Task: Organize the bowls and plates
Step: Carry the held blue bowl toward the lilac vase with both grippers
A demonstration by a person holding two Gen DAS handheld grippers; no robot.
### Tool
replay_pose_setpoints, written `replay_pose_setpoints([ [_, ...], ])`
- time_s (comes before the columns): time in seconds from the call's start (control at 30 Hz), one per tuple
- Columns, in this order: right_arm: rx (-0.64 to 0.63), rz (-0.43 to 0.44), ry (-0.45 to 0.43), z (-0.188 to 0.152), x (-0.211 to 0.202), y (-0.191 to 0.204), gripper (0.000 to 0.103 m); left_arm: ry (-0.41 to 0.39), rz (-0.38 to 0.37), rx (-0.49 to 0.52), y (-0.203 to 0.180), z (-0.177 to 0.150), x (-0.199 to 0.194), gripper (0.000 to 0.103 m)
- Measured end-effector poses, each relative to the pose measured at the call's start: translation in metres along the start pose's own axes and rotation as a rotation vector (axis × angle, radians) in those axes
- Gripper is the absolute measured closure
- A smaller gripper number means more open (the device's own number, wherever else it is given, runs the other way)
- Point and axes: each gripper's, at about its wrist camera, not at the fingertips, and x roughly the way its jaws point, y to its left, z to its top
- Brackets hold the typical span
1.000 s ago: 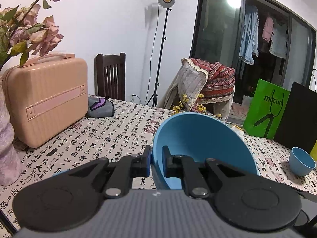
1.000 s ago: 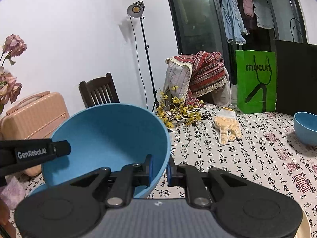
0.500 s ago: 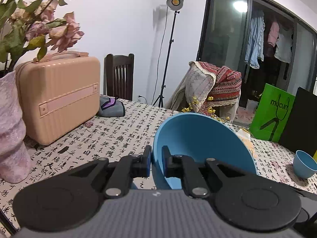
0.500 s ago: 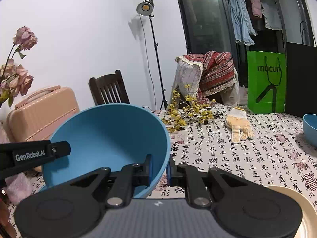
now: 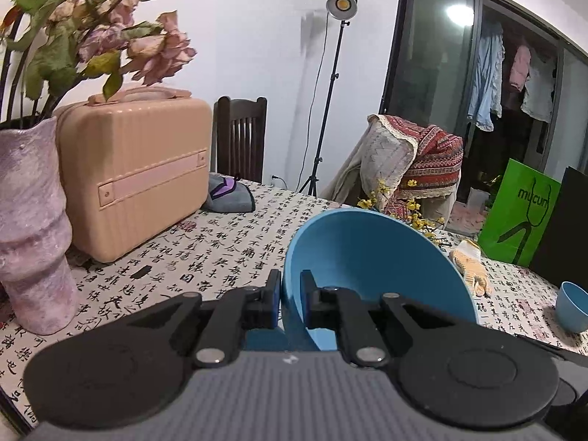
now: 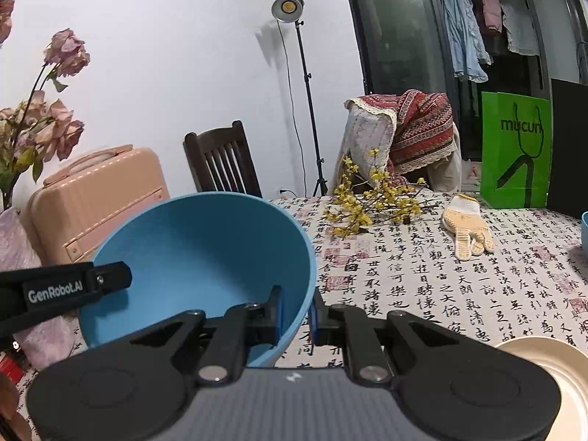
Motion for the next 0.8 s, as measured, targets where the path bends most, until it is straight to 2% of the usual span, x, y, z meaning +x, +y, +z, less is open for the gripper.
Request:
replay_pose_setpoints([
  [0.8,-0.049,0.045,0.031,-0.006,0.015,0.046,0.09,0.012,0.043,-0.057,0.05,-0.005,0.001,0.092],
])
